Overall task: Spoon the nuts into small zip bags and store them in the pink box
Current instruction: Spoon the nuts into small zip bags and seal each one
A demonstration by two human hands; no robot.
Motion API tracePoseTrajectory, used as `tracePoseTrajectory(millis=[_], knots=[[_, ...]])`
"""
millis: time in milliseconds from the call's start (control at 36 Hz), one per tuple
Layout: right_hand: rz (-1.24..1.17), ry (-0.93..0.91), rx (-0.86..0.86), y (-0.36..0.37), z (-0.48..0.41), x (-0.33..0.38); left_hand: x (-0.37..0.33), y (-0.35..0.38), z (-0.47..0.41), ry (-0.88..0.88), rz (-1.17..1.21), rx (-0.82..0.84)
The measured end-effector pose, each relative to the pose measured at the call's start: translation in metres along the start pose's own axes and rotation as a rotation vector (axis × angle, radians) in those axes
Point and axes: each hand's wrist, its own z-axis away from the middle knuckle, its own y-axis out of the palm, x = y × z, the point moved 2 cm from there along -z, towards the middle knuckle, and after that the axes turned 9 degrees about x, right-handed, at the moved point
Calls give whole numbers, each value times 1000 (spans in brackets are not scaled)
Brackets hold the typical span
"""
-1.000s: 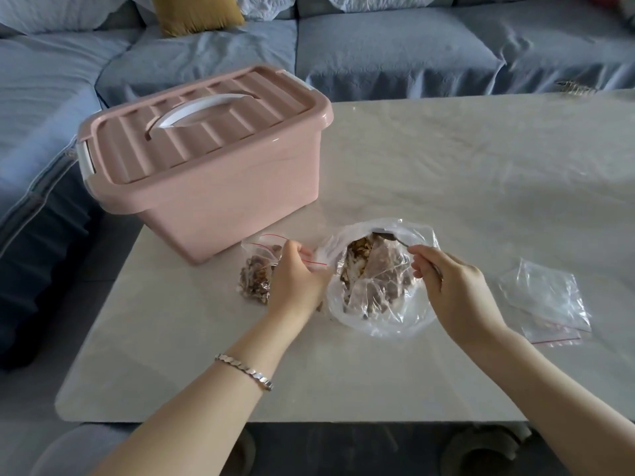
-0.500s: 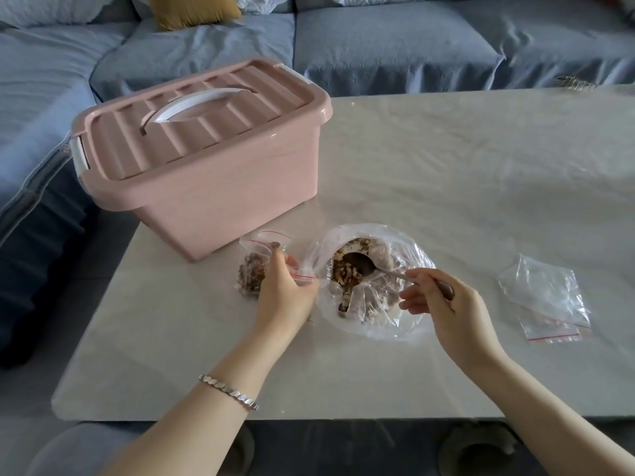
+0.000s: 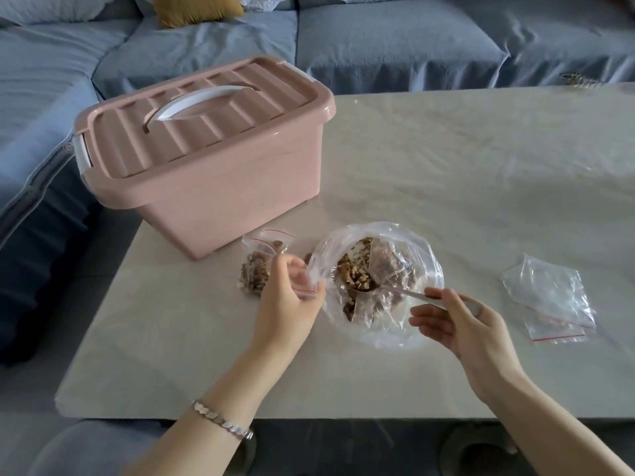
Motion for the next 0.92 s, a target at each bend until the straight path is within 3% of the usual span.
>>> tracePoseTrajectory(millis=[167,250,472,694,917], knots=[[93,-89,-35,-17,7,18,-3,3,20,316,-50,-127],[124,-106,-44,-22,10,25,-2,10,21,281,17,-65],[190,-137,-56,-30,12,46,3,33,10,-62,149,157],[258,-128,10,-17,10,71,2,36,13,14,38,191],[479,-151,148,12,6,82,7,36,12,129,-38,244]])
